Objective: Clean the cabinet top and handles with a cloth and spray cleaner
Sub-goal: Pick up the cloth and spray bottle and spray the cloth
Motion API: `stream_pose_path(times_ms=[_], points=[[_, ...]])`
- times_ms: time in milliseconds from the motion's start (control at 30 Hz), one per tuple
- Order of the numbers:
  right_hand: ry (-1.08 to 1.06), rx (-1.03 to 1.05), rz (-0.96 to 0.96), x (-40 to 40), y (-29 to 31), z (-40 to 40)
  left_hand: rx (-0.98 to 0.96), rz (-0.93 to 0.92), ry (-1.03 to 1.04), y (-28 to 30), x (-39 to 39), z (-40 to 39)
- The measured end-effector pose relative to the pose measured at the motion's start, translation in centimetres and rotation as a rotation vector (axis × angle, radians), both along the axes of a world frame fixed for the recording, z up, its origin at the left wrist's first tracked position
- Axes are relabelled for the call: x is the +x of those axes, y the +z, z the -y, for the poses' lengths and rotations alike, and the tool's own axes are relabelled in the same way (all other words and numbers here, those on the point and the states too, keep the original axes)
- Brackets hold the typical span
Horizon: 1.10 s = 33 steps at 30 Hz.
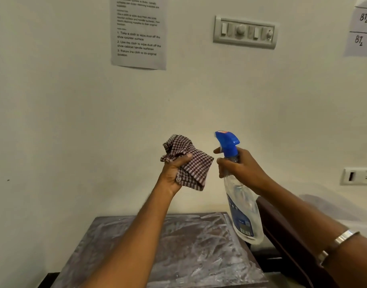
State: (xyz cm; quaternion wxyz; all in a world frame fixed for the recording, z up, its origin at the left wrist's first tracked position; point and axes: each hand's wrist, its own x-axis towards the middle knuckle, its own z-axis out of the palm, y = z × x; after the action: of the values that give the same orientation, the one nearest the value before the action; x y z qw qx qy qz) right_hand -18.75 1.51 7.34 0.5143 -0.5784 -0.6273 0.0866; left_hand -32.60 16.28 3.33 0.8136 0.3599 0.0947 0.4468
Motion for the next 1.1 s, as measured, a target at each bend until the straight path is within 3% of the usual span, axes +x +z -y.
stream_pose_path(times_ms=[233, 400, 533, 667, 1100], points=[[0.053, -0.118, 0.034, -1.5, -0.9, -1.7, -0.096, 0.063, 0.123, -0.4, -1.6, -0.8], [0.086, -0.154, 0.015, -2.2, -1.4, -2.5, -0.103, 0.021, 0.089, -0.3, -1.3, -0.8], [0.109, -0.197, -0.004, -2.7, -1.9, -3.2, -0.036, -0.095, 0.051, -1.0, -1.5, -1.1], [0.102, -0.234, -0.019, -3.2, -2.3, -3.4, -0.017, -0.236, 0.156, -1.6, -1.8, -1.8], [-0.013, -0.145, 0.03, -4.3, -3.2, -4.5, 0.118, -0.278, 0.181, -0.5, -2.5, -1.6]])
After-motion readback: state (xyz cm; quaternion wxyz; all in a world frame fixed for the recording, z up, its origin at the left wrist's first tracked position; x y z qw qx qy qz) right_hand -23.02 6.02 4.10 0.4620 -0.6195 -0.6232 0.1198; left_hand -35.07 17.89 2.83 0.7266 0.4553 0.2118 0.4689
